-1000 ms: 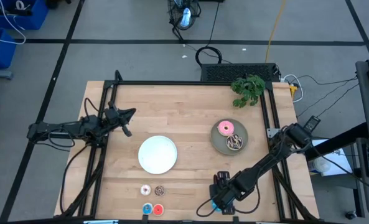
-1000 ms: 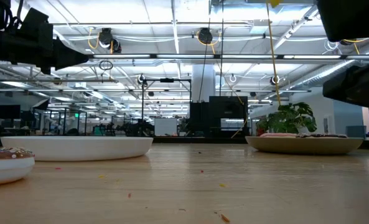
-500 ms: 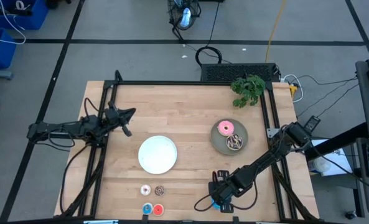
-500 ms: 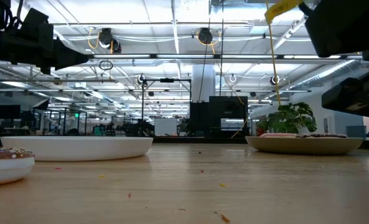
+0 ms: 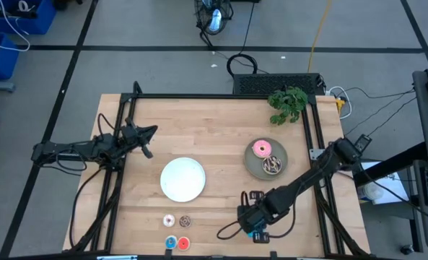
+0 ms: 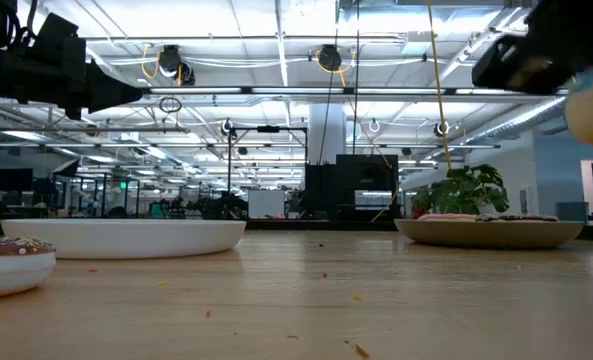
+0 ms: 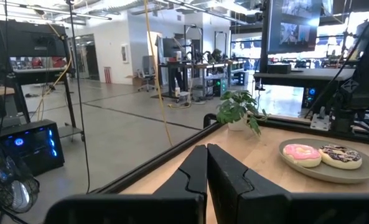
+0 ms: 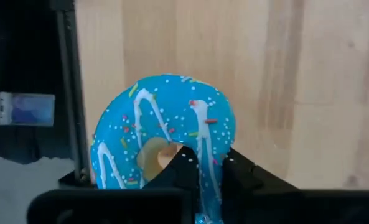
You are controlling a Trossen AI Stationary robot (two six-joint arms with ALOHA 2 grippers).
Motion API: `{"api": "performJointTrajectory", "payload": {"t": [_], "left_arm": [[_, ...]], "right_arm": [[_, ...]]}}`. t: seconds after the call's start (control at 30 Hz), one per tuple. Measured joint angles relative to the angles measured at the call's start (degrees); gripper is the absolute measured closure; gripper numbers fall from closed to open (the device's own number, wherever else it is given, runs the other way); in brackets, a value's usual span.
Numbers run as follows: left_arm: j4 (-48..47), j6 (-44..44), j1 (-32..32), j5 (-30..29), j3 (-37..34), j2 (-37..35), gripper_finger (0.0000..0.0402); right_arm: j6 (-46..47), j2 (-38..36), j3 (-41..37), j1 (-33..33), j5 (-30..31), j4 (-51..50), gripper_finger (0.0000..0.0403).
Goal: Pick & Place donuts
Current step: Put the big blue donut on the gray plate
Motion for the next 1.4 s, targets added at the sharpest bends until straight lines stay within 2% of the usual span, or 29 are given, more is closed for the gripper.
{"api": "performJointTrajectory", "payload": {"t": [0.1,0.3,0.53,0.73,0.93,1.17,1.4], "left_arm": [[0.0,-0.02,0.0,0.0,0.0,-0.01,0.0385],[-0.03,0.07,0.0,0.0,-0.01,0.0,0.0385],[-0.04,0.57,0.0,0.0,-0.01,0.0,0.0385],[-0.04,0.57,0.0,0.0,0.0,0.01,0.0385],[-0.12,0.59,0.0,0.0,0.0,0.01,0.0385],[-0.99,0.55,0.0,0.0,-0.01,-0.01,0.0385],[-1.12,0.58,0.01,0.0,0.0,-0.01,0.0385]], "right_arm": [[-2.06,-0.84,2.15,-1.23,0.06,-7.59,0.0387],[-4.79,-8.81,2.42,-6.42,2.37,-11.82,0.0389],[-0.97,-20.69,2.48,-12.06,16.58,-16.07,0.0388],[-1.02,-25.27,2.1,-17.67,19.74,-18.85,0.0389],[-3.44,-25.52,-6.47,-23.77,19.28,-16.09,0.039],[-10.83,-25.52,-19.74,-30.8,9.09,1.76,0.039],[-14.01,-25.52,-27.26,-36.37,5.94,11.28,0.039]]}}
